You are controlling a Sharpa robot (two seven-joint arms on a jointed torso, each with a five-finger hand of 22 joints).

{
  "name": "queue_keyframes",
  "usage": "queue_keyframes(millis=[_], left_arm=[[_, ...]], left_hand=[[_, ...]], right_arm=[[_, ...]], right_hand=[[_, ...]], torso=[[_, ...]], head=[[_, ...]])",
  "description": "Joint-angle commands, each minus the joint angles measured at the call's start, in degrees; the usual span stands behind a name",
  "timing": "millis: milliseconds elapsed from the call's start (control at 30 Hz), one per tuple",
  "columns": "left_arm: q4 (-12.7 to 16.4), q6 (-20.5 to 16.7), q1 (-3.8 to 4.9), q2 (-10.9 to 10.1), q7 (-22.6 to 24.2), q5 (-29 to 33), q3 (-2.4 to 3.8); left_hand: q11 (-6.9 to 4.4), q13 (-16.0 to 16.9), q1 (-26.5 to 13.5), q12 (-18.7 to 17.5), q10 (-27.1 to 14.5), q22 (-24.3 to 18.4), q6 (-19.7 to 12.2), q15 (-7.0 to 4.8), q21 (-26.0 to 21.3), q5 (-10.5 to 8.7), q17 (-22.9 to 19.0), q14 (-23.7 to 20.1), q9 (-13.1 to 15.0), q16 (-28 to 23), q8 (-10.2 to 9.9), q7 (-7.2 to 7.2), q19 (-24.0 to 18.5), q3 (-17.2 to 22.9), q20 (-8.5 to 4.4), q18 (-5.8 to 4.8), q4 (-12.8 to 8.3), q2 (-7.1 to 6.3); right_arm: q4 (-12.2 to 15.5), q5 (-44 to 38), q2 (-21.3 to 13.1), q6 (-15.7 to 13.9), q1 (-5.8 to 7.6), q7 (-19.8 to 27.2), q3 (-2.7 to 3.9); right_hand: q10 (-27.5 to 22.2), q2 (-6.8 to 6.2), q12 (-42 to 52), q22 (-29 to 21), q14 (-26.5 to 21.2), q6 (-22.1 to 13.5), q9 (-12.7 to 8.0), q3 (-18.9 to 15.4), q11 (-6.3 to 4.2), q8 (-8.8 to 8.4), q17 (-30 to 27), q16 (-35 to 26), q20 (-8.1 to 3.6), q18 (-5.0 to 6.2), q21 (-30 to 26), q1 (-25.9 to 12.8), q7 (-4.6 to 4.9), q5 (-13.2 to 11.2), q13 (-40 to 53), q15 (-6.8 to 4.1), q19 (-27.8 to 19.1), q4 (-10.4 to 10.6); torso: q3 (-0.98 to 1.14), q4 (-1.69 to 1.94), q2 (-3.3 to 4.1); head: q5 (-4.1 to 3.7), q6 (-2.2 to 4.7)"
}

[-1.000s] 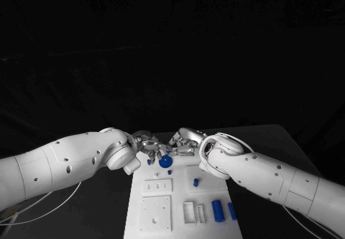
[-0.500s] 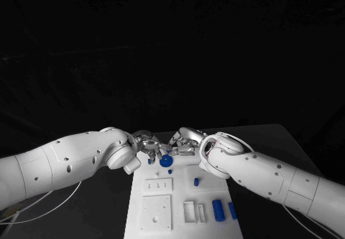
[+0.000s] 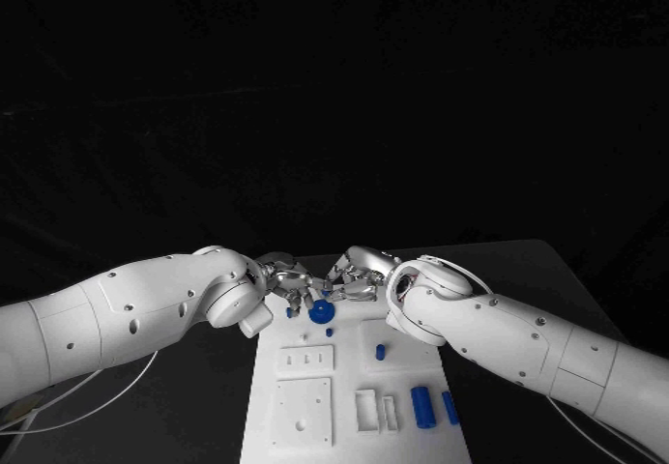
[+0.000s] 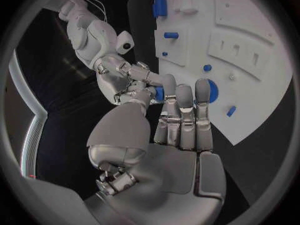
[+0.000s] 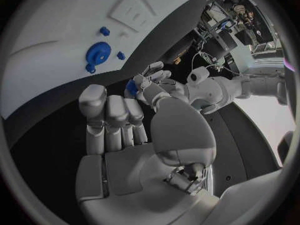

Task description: Assemble the parts on the task board

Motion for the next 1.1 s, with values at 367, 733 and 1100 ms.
queue_keyframes(millis=[367,733,1100], left_arm=[[0.1,1.2,-0.05,-0.1,-0.3,-1.2,-0.01],[0.2,1.5,-0.24,-0.6,-1.2,-6.1,-0.21],[1.0,1.7,-0.30,-1.8,-6.5,-12.4,-0.74]], left_hand=[[-0.09,0.5,-1.1,0.7,0.6,0.4,2.4,-0.39,0.7,0.83,0.5,0.4,12.4,0.4,0.3,-1.67,-0.2,9.2,-0.45,-0.03,-9.1,0.06],[-0.18,0.6,-1.2,0.6,0.9,0.7,2.8,-0.50,0.9,1.27,0.8,0.6,12.1,0.4,0.2,-1.70,-0.1,9.4,-0.55,0.04,-9.8,-0.09],[-0.54,0.4,-1.6,0.2,2.1,0.8,3.9,-0.85,1.2,2.67,1.2,1.6,10.7,0.6,0.2,-1.98,0.7,9.5,-0.91,0.15,-10.5,-0.63]], right_arm=[[-0.6,1.0,-0.5,-1.3,0.03,1.1,-0.14],[0.5,4.7,-4.6,-3.9,-0.46,4.1,-0.16],[0.2,9.8,-10.3,-8.1,-0.55,7.4,0.35]], right_hand=[[-3.3,-2.58,-3.1,4.8,-0.9,-17.2,-0.4,-13.9,2.01,-0.08,-1.9,-2.7,1.53,1.68,-4.7,0.9,2.86,3.1,-2.8,1.35,1.6,1.6],[-5.5,-2.64,-3.3,4.3,-1.9,-24.0,-0.7,-23.5,2.64,-0.43,-3.7,-3.9,2.07,2.21,-9.7,3.9,3.52,4.4,-5.4,1.84,1.6,4.9],[-5.6,-1.45,-3.9,4.0,-1.9,-20.1,-0.5,-23.6,2.33,-0.25,-4.5,-4.5,1.98,2.31,-11.2,3.0,3.13,7.0,-6.5,1.68,1.7,5.1]], torso=[[0.00,0.05,-0.01],[0.05,-0.09,0.02],[0.11,-0.15,-0.03]], head=[[0.02,-0.11],[0.78,-0.49],[1.45,-1.20]])
